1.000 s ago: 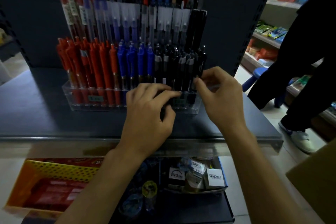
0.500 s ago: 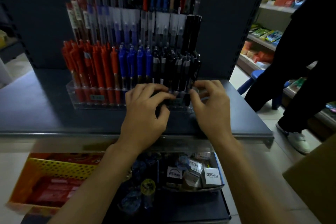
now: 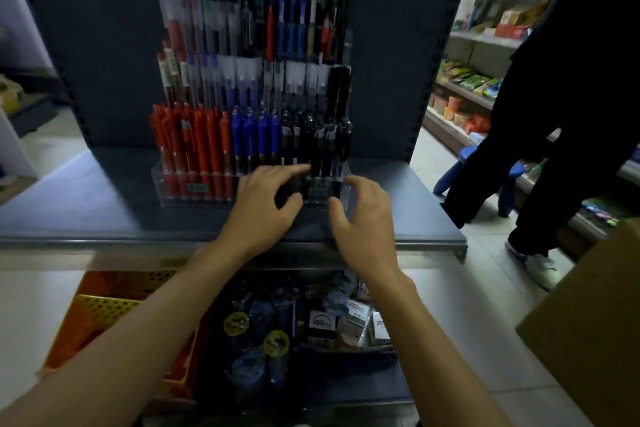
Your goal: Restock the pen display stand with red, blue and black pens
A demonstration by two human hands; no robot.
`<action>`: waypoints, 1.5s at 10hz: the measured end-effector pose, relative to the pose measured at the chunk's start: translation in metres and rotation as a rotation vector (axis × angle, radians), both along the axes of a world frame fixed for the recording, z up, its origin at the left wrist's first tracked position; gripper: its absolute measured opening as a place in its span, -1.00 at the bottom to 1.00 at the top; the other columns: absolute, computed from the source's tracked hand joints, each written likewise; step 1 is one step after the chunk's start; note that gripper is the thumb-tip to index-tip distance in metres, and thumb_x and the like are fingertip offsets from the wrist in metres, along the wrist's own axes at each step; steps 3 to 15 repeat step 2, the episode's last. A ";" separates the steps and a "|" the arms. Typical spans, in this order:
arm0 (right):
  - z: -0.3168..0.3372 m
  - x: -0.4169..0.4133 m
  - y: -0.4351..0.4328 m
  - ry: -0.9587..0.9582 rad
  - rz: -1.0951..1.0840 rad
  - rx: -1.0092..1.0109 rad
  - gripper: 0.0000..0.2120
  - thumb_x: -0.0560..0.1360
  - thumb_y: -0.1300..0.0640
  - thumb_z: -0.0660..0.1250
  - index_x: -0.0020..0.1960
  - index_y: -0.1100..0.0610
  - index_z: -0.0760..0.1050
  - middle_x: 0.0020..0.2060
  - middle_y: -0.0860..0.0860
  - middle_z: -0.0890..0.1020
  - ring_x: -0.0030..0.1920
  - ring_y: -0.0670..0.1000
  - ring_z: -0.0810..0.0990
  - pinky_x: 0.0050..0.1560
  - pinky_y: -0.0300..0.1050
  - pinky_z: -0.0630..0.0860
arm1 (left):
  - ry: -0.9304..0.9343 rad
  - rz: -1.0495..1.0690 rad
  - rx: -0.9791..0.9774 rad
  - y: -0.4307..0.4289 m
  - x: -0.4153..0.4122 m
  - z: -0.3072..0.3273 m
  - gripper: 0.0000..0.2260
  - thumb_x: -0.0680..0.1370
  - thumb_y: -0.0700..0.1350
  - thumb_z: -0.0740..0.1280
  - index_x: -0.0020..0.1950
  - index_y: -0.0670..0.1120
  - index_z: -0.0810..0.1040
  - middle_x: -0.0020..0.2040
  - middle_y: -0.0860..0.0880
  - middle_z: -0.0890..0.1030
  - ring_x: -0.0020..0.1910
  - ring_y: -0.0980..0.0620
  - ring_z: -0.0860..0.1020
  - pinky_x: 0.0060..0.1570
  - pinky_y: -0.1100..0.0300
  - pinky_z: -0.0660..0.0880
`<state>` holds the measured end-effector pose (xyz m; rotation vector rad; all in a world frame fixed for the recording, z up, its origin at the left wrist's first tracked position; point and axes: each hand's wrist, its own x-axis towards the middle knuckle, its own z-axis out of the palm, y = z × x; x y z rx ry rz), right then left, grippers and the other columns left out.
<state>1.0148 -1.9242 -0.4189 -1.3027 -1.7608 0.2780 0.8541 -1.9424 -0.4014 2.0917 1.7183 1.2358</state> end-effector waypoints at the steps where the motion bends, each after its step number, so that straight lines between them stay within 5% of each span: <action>1: 0.013 -0.002 -0.014 -0.149 -0.047 -0.002 -0.59 0.56 0.01 0.27 0.37 0.09 0.41 0.39 0.00 0.42 0.45 0.05 0.25 0.44 0.07 0.24 | 0.068 -0.072 -0.066 -0.014 -0.009 0.008 -0.55 0.60 -0.11 0.27 0.47 0.17 0.30 0.43 0.15 0.35 0.43 0.14 0.24 0.43 0.10 0.15; 2: 0.029 -0.002 -0.024 -0.236 -0.039 -0.005 -0.52 0.58 -0.04 0.23 0.46 0.06 0.32 0.50 0.00 0.29 0.54 0.06 0.11 0.53 0.07 0.08 | 0.158 -0.030 -0.020 -0.024 -0.018 0.018 -0.47 0.59 -0.10 0.28 0.50 0.20 0.21 0.52 0.11 0.26 0.49 0.09 0.20 0.48 -0.03 0.13; 15: 0.029 -0.002 -0.024 -0.236 -0.039 -0.005 -0.52 0.58 -0.04 0.23 0.46 0.06 0.32 0.50 0.00 0.29 0.54 0.06 0.11 0.53 0.07 0.08 | 0.158 -0.030 -0.020 -0.024 -0.018 0.018 -0.47 0.59 -0.10 0.28 0.50 0.20 0.21 0.52 0.11 0.26 0.49 0.09 0.20 0.48 -0.03 0.13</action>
